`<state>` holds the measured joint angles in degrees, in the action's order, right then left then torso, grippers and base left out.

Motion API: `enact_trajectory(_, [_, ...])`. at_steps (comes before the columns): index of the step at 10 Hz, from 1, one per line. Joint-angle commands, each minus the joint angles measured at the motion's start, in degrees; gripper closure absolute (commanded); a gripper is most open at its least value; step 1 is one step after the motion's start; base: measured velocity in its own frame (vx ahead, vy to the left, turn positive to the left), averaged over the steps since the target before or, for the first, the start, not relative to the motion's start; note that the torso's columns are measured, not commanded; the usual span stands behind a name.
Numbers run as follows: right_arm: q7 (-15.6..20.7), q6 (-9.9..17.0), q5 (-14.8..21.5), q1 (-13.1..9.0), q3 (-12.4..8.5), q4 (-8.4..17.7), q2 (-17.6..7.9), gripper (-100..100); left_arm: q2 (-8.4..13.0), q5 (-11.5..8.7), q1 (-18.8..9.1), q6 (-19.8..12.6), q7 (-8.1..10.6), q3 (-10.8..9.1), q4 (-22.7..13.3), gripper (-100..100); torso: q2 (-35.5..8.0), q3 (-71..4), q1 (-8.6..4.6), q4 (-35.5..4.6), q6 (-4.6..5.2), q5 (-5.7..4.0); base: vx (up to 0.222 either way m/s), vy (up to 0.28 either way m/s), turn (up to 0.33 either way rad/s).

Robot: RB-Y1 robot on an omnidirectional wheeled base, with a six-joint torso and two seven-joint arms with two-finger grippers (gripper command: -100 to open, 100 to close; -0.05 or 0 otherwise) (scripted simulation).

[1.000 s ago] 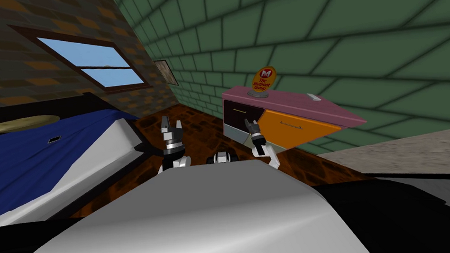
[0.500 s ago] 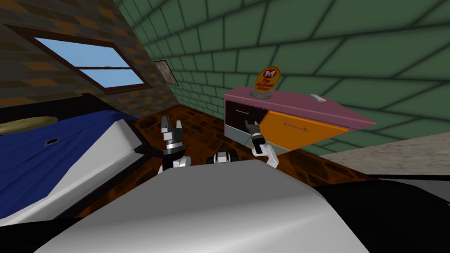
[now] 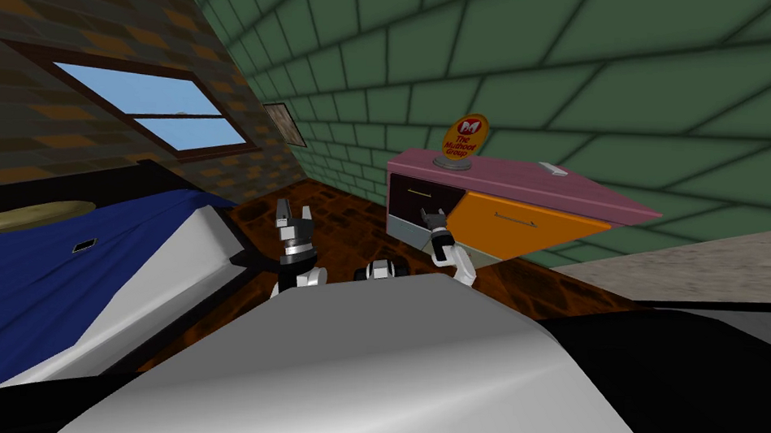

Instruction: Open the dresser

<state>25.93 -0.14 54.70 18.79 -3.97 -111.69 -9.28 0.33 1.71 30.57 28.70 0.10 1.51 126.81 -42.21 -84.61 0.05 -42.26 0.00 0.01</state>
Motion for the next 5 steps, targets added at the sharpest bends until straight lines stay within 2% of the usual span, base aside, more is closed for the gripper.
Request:
enact_trajectory(1, [0.62, 1.21, 3.41, -0.48, -0.18, 0.88, 0.09, -100, 0.00, 0.00, 0.00, 0.00, 0.00, 0.00, 0.00, 0, -0.06, 0.03, -0.07, -0.01, 0.00, -0.01, 0.024, 0.028, 0.001])
enact_trajectory(2, [1.56, 3.45, 5.72, -1.26, -0.36, 2.31, 0.11, -100, 0.00, 0.00, -0.01, 0.00, 0.00, 0.00, 0.00, 0, -0.18, 0.10, -0.16, -0.05, 0.01, -0.04, 0.047, 0.051, -0.002])
enact_trajectory(3, [1.56, 3.45, 7.24, -1.26, -0.36, 2.31, 0.11, -100, 0.00, 0.00, 0.00, 0.00, 0.00, 0.00, 0.00, 0, -0.10, 0.07, -0.06, -0.03, 0.00, -0.02, 0.047, 0.057, -0.003])
enact_trajectory(4, [2.45, 5.69, 9.02, -2.07, -0.51, 3.78, 0.14, -100, 0.00, 0.00, 0.00, 0.00, 0.00, 0.00, 0.00, 0, -0.08, 0.05, -0.02, -0.02, 0.01, 0.00, 0.054, 0.073, -0.001])
enact_trajectory(5, [2.45, 5.69, 10.43, -2.07, -0.51, 3.78, 0.14, -100, 0.00, 0.00, 0.00, 0.00, 0.00, 0.00, 0.00, 0, -0.04, 0.02, 0.03, -0.01, 0.00, 0.01, 0.050, 0.062, -0.001])
